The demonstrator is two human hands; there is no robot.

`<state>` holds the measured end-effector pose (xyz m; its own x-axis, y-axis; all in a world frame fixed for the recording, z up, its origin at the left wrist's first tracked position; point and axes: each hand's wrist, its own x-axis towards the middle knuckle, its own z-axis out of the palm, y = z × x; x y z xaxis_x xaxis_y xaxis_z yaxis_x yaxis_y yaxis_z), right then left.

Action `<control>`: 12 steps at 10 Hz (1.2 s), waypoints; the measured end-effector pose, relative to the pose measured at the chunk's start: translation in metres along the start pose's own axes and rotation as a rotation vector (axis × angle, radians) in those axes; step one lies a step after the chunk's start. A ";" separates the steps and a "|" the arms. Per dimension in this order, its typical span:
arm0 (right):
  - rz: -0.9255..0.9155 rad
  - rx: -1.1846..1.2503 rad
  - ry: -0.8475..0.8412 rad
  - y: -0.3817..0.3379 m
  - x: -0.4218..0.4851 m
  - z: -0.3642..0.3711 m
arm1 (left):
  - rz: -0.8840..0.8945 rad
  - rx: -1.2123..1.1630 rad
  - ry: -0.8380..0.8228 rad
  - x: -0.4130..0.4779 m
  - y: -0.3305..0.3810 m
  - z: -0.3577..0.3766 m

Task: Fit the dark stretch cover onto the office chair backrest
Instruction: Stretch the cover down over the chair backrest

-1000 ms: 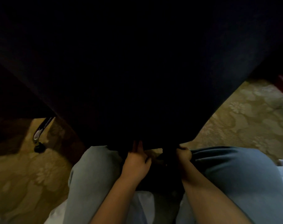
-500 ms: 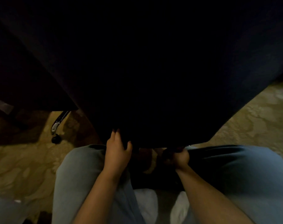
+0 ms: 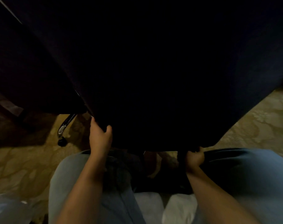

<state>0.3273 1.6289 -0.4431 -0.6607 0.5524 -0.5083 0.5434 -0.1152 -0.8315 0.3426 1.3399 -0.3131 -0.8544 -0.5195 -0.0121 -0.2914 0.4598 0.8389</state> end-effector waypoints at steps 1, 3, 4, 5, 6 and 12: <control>-0.025 -0.162 -0.164 0.014 -0.011 0.018 | 0.016 -0.055 0.018 0.007 -0.001 -0.005; -0.044 -0.243 -0.222 0.023 -0.010 0.028 | 0.013 -0.114 0.025 0.009 -0.007 -0.013; -0.066 -0.192 -0.059 0.015 0.004 0.015 | 0.028 -0.138 0.012 0.005 -0.011 -0.014; -0.046 -0.050 0.044 0.008 0.015 0.006 | 0.071 -0.075 0.009 -0.004 -0.013 -0.013; -0.051 -0.061 0.011 0.007 0.014 0.012 | 0.151 -0.004 0.044 -0.015 -0.010 -0.011; -0.061 -0.173 -0.127 0.006 0.001 0.010 | 0.229 0.013 -0.204 -0.061 0.015 0.014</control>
<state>0.3249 1.6205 -0.4511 -0.7493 0.4444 -0.4910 0.5736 0.0647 -0.8166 0.3841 1.3886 -0.3079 -0.9668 -0.2466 0.0665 -0.0856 0.5581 0.8253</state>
